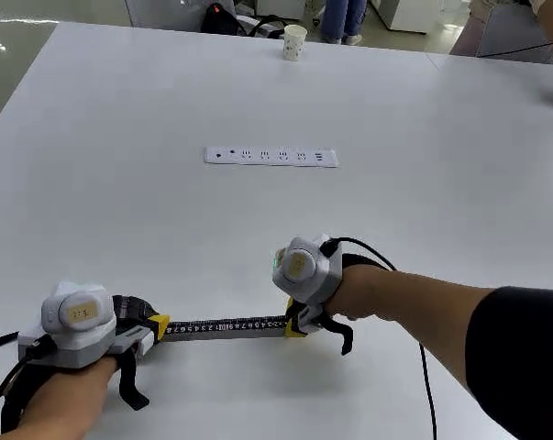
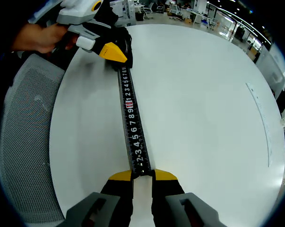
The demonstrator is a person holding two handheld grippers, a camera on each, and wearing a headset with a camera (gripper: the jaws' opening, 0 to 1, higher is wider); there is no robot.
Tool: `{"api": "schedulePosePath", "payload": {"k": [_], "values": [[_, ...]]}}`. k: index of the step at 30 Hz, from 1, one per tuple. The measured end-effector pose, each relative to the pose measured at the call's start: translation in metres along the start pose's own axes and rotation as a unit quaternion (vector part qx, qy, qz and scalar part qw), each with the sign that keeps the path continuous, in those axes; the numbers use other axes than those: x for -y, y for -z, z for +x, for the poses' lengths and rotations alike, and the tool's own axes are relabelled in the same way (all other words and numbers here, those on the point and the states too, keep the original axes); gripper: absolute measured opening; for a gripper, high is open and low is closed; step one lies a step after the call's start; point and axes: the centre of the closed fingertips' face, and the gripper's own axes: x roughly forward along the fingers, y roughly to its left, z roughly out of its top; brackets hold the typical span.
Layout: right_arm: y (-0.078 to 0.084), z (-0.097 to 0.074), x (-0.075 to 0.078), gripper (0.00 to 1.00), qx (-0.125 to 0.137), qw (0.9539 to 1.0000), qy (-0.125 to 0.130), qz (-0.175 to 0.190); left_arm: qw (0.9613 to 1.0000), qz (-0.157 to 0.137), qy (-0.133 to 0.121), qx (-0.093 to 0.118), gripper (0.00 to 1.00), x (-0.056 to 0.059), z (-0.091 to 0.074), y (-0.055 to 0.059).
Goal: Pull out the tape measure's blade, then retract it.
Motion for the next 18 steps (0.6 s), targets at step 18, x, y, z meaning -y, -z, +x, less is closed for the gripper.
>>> {"api": "schedulePosePath", "payload": {"k": [18], "values": [[-0.0055,0.0022,-0.0016,0.1,0.008,1.0,0.0,0.001,1.0,0.001,0.0,-0.002,0.63,0.002,-0.0031,-0.0002]]}}
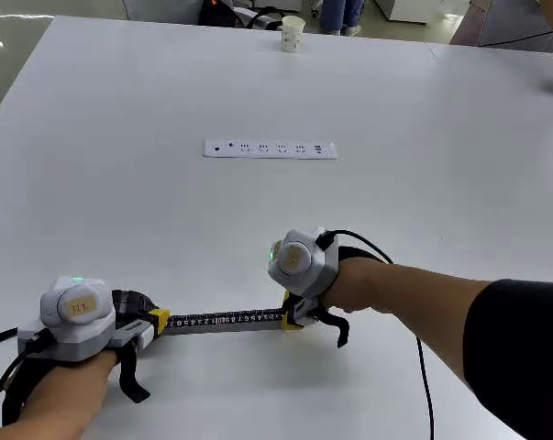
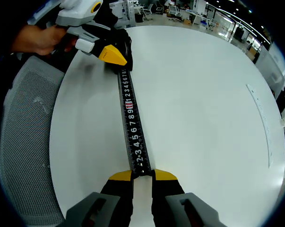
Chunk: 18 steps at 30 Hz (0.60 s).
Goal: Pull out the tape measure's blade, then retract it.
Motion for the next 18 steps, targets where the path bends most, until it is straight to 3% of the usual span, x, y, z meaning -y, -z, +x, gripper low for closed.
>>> {"api": "schedulePosePath", "payload": {"k": [18], "values": [[-0.006,0.0015,-0.0007,0.1,0.004,1.0,-0.001,0.003,1.0,-0.001,0.0,-0.001,0.63,-0.001,0.0011,0.0002]]}}
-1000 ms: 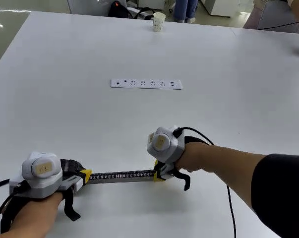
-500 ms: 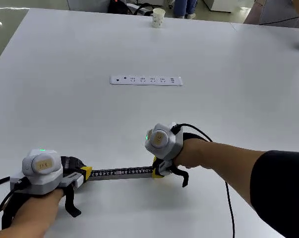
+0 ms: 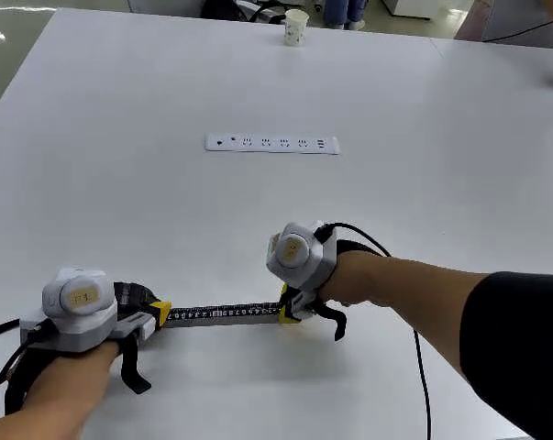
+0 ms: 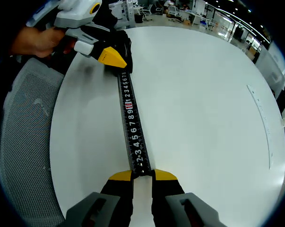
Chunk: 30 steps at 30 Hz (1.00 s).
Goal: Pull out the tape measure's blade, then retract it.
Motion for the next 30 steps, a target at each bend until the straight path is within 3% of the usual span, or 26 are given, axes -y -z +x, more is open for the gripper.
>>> {"api": "schedulePosePath", "payload": {"k": [30], "values": [[-0.0067,0.0021,-0.0019,0.1,0.011,0.9999,0.001,0.001,1.0,-0.002,-0.001,-0.003,0.63,0.003,-0.002,0.0023]]}}
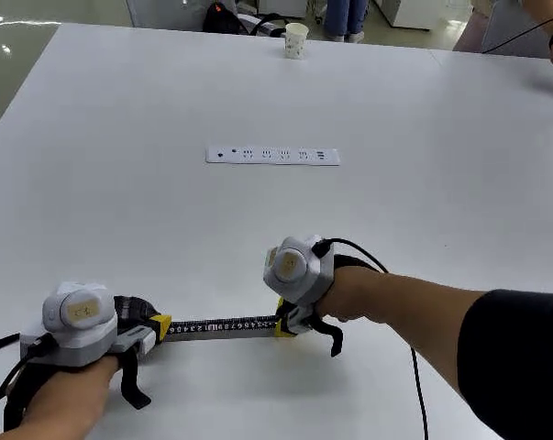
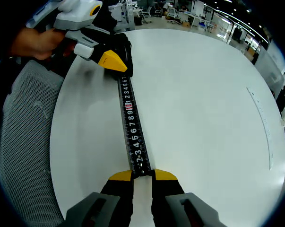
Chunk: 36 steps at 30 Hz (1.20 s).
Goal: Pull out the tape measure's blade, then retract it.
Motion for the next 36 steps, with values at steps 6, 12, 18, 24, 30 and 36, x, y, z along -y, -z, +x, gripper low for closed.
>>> {"api": "schedulePosePath", "payload": {"k": [6,12,18,24,30,36], "values": [[-0.0012,0.0004,-0.0007,0.1,0.0,1.0,0.0,0.0,1.0,0.0,0.001,-0.001,0.63,-0.001,0.0015,-0.0001],[-0.0031,0.0012,-0.0002,0.1,-0.003,1.0,0.0,-0.001,1.0,0.0,0.002,-0.001,0.63,-0.0023,0.0031,0.0006],[-0.0044,0.0022,0.0,0.1,-0.002,1.0,0.0,0.0,1.0,0.0,0.002,-0.001,0.63,-0.0032,0.0044,0.0003],[-0.0056,0.0027,-0.0003,0.1,-0.001,1.0,-0.001,0.0,1.0,0.0,0.002,-0.002,0.63,-0.0041,0.0051,0.0004],[-0.0078,0.0035,-0.001,0.1,-0.006,1.0,-0.002,-0.003,1.0,0.0,0.002,0.0,0.63,-0.0052,0.0063,-0.0001],[-0.0095,0.0043,-0.0005,0.1,-0.005,1.0,-0.003,-0.001,1.0,0.0,0.003,-0.001,0.63,-0.005,0.0067,-0.0005]]}}
